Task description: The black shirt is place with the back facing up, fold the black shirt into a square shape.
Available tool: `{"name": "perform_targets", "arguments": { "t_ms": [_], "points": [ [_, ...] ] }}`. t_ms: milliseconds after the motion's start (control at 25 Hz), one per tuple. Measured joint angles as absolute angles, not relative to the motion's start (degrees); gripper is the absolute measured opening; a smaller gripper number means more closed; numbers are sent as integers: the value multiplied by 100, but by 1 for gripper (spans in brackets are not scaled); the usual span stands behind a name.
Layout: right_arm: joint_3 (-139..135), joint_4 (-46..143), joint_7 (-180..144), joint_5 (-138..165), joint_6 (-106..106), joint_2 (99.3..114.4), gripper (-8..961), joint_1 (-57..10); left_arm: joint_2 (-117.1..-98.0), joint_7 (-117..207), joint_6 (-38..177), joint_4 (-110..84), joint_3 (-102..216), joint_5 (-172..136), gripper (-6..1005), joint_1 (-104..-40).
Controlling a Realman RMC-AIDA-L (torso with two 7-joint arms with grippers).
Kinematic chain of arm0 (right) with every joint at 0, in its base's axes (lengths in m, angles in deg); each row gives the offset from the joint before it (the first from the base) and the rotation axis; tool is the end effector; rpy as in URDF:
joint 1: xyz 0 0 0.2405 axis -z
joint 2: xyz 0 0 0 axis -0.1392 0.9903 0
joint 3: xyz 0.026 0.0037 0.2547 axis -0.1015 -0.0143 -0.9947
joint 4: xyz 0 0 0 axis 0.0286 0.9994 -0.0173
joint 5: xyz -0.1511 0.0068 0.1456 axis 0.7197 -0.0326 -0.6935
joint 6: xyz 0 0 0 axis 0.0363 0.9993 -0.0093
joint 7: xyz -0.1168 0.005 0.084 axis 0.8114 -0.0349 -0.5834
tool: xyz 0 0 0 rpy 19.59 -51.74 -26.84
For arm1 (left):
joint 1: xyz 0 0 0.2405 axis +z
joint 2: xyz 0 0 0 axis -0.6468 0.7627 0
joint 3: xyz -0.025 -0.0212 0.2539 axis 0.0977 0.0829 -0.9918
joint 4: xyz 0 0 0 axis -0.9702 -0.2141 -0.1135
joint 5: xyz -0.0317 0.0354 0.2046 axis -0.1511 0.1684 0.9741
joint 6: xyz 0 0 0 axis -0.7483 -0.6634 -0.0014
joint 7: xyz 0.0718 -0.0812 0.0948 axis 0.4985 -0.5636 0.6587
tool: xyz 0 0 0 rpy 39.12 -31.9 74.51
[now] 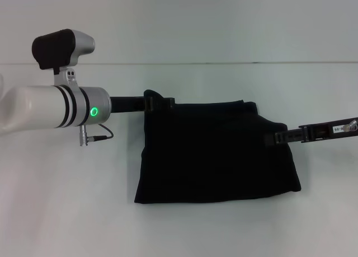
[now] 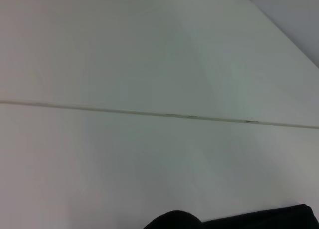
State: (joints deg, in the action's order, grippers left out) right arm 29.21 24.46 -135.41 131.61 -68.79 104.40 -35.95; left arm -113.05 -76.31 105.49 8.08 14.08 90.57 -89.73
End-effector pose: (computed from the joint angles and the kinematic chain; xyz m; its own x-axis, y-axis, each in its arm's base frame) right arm 0.2684 0.3953 0.0213 0.4874 -0.8205 -0.2986 -0.8718 -0.4763 -0.1141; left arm -0.2262 0.4391 -0.0570 0.4348 0.7355 0.5196 0.9004 -0.3445 -0.2658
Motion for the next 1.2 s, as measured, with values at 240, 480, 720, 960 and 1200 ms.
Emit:
{"name": "perform_targets", "arguments": {
  "t_ms": [240, 480, 720, 960, 1200],
  "points": [
    [2924, 2446, -13516, 13164, -6867, 10458, 902, -3616, -11331, -7538, 10525, 836, 1331, 9057, 908, -8982],
    [2923, 2446, -13516, 13164, -6867, 10459, 902, -3609, -11331, -7391, 10511, 855, 1286, 9057, 893, -8996],
    [2903, 2504, -13518, 13146, -6859, 10460, 901, -3608, -11315, -7425, 10484, 837, 1286, 9057, 546, -9036],
    [2879, 2536, -13557, 13119, -6856, 10536, 900, -3665, -11306, -7443, 10466, 818, 1296, 9057, 279, -9046],
    [2871, 2563, -13565, 13042, -6758, 10644, 899, -3763, -11287, -7447, 10467, 808, 1297, 9057, 65, -9048]
  ]
}}
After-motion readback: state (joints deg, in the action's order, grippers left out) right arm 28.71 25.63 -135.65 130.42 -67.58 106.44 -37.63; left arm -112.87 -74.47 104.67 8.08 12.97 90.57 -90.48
